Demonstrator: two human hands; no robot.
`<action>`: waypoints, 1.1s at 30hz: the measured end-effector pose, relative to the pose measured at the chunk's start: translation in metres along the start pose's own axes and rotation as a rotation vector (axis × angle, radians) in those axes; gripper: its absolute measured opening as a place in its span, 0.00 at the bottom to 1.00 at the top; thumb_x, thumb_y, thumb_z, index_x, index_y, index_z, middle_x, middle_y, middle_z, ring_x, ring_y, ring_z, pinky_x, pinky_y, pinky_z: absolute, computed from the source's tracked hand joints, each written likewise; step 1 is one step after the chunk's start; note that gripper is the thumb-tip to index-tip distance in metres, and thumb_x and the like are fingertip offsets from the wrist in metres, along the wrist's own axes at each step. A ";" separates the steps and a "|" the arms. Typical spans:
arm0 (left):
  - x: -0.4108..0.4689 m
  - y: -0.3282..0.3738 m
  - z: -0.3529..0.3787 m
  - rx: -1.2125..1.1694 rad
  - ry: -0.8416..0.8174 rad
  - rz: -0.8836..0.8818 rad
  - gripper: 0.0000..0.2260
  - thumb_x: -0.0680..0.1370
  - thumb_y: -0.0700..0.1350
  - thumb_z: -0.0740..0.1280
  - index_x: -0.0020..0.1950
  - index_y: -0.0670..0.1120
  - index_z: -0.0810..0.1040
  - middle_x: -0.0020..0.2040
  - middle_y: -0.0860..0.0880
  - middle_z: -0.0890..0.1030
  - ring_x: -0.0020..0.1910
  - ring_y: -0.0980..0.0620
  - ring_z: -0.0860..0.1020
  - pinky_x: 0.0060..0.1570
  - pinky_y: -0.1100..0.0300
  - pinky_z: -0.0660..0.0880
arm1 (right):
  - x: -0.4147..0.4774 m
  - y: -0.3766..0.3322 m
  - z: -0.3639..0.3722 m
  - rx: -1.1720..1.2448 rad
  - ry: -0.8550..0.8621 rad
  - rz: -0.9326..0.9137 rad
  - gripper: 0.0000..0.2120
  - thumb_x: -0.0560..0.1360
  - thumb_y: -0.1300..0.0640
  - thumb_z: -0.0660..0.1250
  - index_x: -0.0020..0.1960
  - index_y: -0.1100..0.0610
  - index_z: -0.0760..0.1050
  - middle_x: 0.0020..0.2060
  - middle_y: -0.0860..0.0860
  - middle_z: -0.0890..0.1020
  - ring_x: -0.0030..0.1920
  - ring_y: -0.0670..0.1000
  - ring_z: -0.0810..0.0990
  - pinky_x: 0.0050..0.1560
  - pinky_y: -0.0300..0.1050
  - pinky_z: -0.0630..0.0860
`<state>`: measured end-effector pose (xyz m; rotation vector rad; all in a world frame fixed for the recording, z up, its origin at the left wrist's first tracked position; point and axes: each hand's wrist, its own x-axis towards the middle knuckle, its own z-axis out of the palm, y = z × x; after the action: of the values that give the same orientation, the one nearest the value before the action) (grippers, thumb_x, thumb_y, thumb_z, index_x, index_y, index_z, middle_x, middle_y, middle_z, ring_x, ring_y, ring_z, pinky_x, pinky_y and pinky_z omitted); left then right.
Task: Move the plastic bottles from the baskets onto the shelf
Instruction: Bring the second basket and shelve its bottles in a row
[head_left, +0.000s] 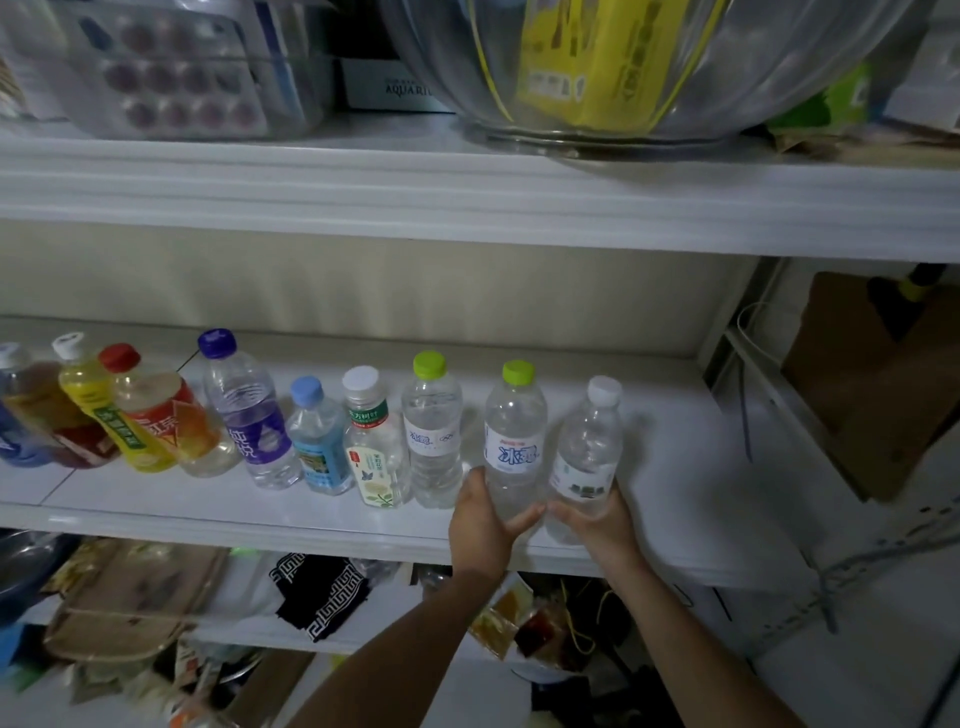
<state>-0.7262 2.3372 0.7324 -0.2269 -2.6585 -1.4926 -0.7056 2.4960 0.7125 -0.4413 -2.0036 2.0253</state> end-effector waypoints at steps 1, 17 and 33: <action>0.000 0.000 0.002 0.006 -0.010 0.006 0.31 0.66 0.58 0.77 0.60 0.46 0.68 0.55 0.49 0.79 0.55 0.52 0.77 0.52 0.58 0.76 | 0.003 0.001 -0.001 0.020 -0.006 -0.009 0.29 0.62 0.68 0.78 0.61 0.61 0.74 0.52 0.54 0.83 0.52 0.52 0.83 0.47 0.41 0.80; 0.012 -0.006 0.012 -0.125 -0.041 0.092 0.27 0.66 0.50 0.79 0.59 0.43 0.71 0.48 0.59 0.74 0.50 0.58 0.74 0.48 0.73 0.70 | 0.026 0.011 -0.005 0.118 -0.110 -0.065 0.39 0.58 0.58 0.82 0.63 0.69 0.70 0.56 0.60 0.81 0.55 0.57 0.81 0.53 0.49 0.78; -0.010 -0.007 0.005 0.029 -0.019 -0.017 0.30 0.68 0.51 0.77 0.67 0.48 0.69 0.63 0.50 0.74 0.63 0.52 0.71 0.58 0.62 0.69 | -0.003 0.008 -0.006 -0.299 0.099 -0.008 0.27 0.56 0.59 0.82 0.52 0.52 0.75 0.50 0.51 0.83 0.50 0.52 0.82 0.54 0.55 0.79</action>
<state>-0.7176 2.3370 0.7229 -0.2187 -2.7015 -1.4633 -0.7009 2.4999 0.7045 -0.5796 -2.2470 1.6673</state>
